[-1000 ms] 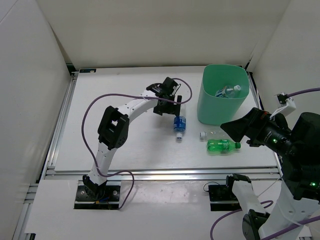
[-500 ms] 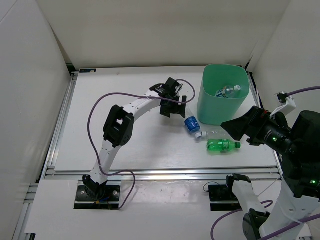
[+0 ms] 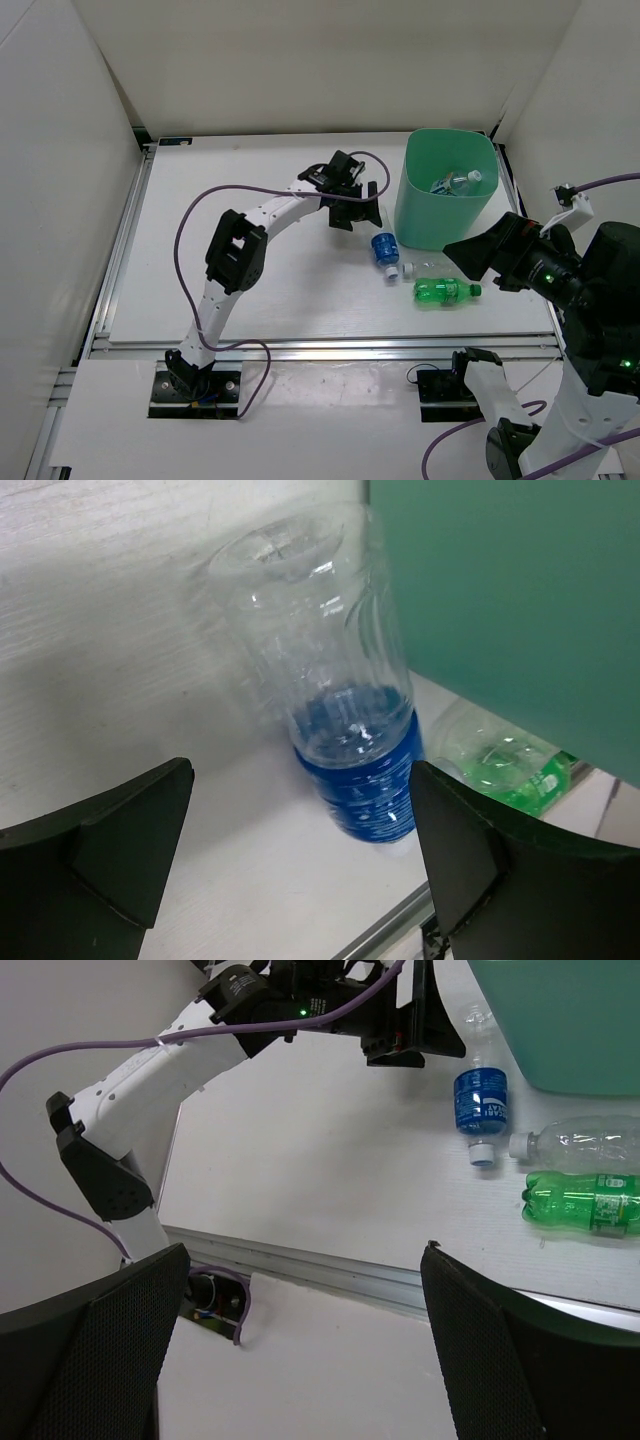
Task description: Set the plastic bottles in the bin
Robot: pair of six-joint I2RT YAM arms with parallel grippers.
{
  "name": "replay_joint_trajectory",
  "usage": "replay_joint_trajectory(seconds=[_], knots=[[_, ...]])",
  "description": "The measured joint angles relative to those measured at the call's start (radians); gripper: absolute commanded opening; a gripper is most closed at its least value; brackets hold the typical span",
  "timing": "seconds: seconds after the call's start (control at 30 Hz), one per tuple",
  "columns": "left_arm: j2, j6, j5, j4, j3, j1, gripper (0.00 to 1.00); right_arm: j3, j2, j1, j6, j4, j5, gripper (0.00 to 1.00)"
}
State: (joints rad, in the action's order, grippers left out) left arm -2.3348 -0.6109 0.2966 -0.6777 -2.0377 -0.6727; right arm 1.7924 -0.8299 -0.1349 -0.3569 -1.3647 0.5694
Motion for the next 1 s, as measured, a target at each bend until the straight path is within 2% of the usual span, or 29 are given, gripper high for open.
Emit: replay_joint_trajectory(seconds=[0.53,0.67,0.9,1.0], knots=[[-0.035,-0.089,0.122,0.066,-0.009,-0.005,1.0,-0.008,0.006,0.0,0.0,0.0,-0.014,1.0],[-0.057,-0.093,0.141,0.073,0.05,-0.007,0.89,-0.008,0.008,0.0,0.0,0.0,-0.017,1.0],[-0.071,-0.101,0.211,0.09,0.08,-0.005,0.79,-0.008,0.008,0.0,0.0,0.0,-0.02,1.0],[-0.071,-0.099,0.225,0.092,0.084,-0.002,0.65,-0.011,0.008,0.0,0.0,0.0,-0.02,1.0]])
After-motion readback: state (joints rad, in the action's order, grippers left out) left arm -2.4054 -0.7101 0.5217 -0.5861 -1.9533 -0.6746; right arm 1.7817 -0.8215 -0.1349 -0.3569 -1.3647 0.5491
